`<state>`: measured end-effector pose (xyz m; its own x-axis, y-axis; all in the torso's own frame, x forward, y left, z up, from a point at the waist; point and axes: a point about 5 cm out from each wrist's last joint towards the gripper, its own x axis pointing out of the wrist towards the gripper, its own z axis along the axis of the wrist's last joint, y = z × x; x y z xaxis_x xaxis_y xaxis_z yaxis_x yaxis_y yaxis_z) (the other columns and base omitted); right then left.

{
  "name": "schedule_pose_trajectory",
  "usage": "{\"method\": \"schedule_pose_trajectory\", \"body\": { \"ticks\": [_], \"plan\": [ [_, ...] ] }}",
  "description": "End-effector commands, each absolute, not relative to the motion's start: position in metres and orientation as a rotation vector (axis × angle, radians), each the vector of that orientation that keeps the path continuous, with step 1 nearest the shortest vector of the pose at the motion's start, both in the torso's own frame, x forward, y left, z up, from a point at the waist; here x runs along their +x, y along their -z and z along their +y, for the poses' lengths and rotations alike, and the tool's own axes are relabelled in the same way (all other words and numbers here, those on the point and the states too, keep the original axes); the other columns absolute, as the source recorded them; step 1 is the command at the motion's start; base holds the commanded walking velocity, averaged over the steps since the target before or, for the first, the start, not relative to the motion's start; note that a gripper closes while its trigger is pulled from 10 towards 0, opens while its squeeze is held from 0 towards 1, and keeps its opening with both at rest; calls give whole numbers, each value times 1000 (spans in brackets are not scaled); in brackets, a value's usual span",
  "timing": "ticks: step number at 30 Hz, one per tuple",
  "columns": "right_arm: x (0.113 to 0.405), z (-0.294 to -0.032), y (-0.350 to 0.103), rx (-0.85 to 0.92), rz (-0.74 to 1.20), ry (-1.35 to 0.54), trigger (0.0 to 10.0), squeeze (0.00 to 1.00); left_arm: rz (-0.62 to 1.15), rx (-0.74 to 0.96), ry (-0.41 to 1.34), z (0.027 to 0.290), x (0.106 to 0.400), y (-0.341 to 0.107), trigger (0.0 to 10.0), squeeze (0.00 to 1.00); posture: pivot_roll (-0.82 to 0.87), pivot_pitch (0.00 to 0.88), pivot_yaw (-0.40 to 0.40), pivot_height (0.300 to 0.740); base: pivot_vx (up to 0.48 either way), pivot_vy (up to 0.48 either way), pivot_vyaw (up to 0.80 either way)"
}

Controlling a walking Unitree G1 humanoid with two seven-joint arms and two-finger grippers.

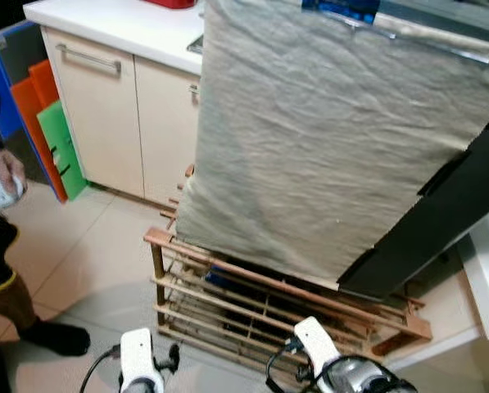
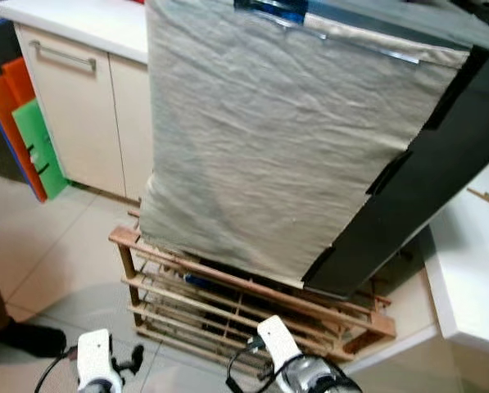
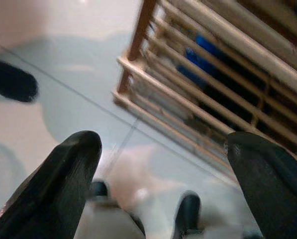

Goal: Clothes washing

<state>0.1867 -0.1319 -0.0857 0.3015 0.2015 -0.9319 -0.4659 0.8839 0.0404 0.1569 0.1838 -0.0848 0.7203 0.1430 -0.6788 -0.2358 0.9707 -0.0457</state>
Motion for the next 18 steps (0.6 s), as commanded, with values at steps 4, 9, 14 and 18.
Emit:
{"method": "schedule_pose_trajectory", "body": {
  "ticks": [4, 9, 14, 18],
  "plan": [
    [196, -138, 81, -195, 1199, -398, 10000, 0, 758, -172, -248, 172, 135, 92, 10000, 0, 144, 48, -287, 740, 0, 0, 0],
    [188, -166, 84, -283, 1158, -438, 10000, 0, 755, -116, -184, 166, 130, 93, 10000, 0, 142, 49, -293, 740, 0, 0, 0],
    [181, -164, 87, -232, 1143, -431, 10000, 0, 734, -101, -159, 167, 134, 90, 10000, 0, 113, 48, -233, 740, 0, 0, 0],
    [161, -170, 96, -165, 1169, -331, 10000, 0, 729, -98, -105, 177, 143, 87, 10000, 0, 51, 47, -76, 740, 0, 0, 0]
  ]
}}
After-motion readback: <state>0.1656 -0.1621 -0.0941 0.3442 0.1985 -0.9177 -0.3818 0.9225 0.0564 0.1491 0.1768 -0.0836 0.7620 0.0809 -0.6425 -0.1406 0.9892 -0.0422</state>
